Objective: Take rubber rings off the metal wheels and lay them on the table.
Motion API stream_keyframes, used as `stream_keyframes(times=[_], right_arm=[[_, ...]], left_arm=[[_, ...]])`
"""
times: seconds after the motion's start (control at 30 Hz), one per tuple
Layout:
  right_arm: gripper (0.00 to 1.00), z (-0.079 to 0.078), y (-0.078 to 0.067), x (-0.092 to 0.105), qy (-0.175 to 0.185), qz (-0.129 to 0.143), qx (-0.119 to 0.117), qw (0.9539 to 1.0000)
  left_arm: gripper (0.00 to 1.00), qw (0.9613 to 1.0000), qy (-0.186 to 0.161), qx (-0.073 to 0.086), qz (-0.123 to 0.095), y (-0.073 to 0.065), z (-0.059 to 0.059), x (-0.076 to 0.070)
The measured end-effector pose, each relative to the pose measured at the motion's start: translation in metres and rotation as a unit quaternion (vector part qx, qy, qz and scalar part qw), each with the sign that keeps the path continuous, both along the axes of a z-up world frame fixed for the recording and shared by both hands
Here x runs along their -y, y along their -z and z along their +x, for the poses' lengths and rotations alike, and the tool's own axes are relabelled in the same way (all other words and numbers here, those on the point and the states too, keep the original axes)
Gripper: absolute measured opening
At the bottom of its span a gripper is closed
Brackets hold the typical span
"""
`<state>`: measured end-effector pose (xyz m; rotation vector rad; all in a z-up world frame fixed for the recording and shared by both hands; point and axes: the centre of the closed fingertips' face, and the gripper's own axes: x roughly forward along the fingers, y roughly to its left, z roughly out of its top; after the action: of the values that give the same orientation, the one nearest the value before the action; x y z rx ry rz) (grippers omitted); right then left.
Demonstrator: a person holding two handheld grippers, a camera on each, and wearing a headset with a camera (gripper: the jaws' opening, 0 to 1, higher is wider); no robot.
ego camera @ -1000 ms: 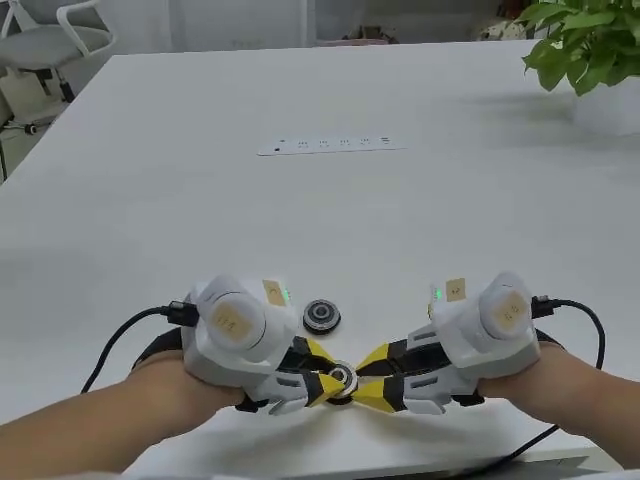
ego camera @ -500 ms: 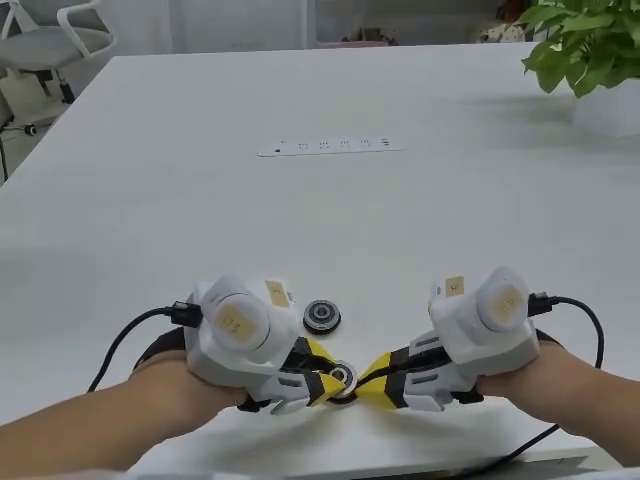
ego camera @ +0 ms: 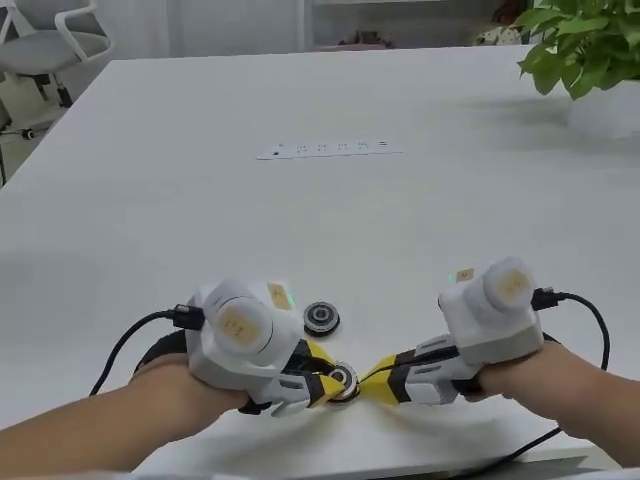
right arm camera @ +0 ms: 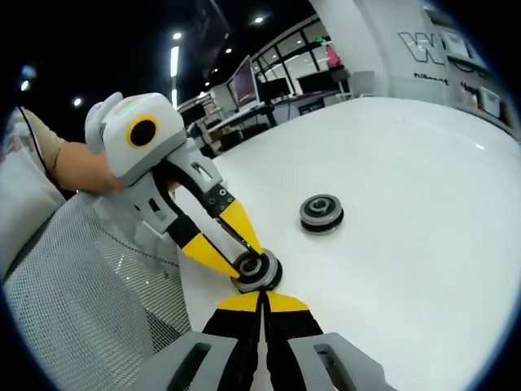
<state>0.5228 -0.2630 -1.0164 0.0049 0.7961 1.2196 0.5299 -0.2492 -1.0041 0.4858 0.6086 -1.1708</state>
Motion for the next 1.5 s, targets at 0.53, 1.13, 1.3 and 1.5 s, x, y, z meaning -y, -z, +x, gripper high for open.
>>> stream_keyframes(times=[0.53,1.13,1.3,1.5], right_arm=[[0.00,0.007,-0.010,-0.002,0.041,0.051,-0.040,0.9971],[0.00,0.002,-0.016,-0.012,0.029,0.069,-0.047,0.9961],[0.00,0.000,-0.016,-0.014,0.024,0.072,-0.049,0.9959],[0.00,-0.001,-0.018,-0.017,0.019,0.076,-0.047,0.9958]], left_arm=[[0.12,0.9999,-0.010,0.002,0.004,0.000,0.001,0.001],[0.12,0.9998,-0.013,0.003,0.012,0.001,0.001,0.000],[0.12,0.9998,-0.013,0.003,0.012,0.001,0.001,0.000],[0.12,0.9998,-0.014,0.003,0.011,0.001,0.001,0.000]])
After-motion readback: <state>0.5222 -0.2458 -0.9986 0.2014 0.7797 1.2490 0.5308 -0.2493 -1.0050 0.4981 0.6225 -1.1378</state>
